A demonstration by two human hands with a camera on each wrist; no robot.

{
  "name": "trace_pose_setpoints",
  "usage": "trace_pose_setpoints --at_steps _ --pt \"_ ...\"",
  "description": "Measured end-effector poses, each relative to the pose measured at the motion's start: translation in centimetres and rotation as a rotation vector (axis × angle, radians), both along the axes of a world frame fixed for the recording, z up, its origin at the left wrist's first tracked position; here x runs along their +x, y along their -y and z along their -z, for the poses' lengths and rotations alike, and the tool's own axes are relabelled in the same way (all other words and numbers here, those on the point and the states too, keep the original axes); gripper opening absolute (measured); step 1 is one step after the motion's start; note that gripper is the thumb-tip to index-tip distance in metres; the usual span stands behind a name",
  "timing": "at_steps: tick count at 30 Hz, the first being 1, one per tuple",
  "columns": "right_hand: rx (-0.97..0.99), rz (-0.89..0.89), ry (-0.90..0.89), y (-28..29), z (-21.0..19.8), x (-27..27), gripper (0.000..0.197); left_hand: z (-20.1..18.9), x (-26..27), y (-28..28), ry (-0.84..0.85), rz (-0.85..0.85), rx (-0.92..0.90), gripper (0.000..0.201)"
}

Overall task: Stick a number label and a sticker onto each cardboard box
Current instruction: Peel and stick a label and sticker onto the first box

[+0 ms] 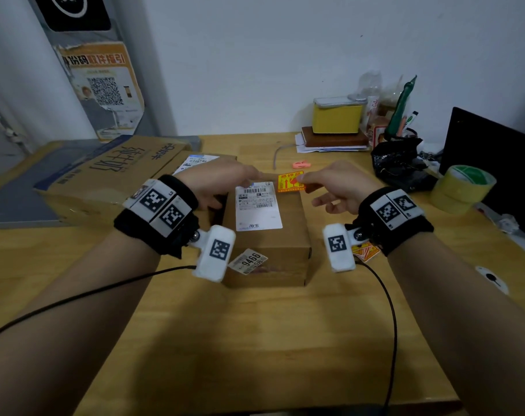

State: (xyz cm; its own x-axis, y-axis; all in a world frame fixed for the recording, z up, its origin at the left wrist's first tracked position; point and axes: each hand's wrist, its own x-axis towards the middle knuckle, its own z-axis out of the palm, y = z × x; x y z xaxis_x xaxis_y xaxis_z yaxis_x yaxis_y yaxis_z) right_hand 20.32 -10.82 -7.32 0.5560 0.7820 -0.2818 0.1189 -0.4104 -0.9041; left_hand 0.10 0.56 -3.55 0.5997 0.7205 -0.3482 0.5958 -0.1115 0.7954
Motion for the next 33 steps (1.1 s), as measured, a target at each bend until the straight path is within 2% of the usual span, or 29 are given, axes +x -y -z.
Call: trace_pose_setpoints --at_steps 4,8,12,18,25,33 --pt "-0.02 0.017 -0.004 -0.7 0.1 -0.4 0.021 -0.2 1.0 0.3 0.021 0.018 0.072 0.037" --pt "-0.036 0.004 -0.027 -1.0 0.5 -0.8 0.021 0.3 2.0 0.1 0.002 0.066 0.112 0.049" --pt "-0.023 0.01 -0.055 -0.9 1.0 -0.8 0.022 0.2 2.2 0.0 -0.027 0.065 0.138 0.038" --pt "-0.036 0.006 -0.029 -1.0 0.8 -0.6 0.022 0.4 2.3 0.0 -0.08 0.071 0.141 0.036" --pt "-0.074 -0.029 0.084 -1.3 -0.3 -0.6 0.02 0.3 2.5 0.1 -0.116 0.075 0.157 0.039" --pt "0.032 -0.016 0.118 -1.8 -1.2 -1.6 0.022 1.2 2.6 -0.1 -0.116 0.034 0.179 0.046"
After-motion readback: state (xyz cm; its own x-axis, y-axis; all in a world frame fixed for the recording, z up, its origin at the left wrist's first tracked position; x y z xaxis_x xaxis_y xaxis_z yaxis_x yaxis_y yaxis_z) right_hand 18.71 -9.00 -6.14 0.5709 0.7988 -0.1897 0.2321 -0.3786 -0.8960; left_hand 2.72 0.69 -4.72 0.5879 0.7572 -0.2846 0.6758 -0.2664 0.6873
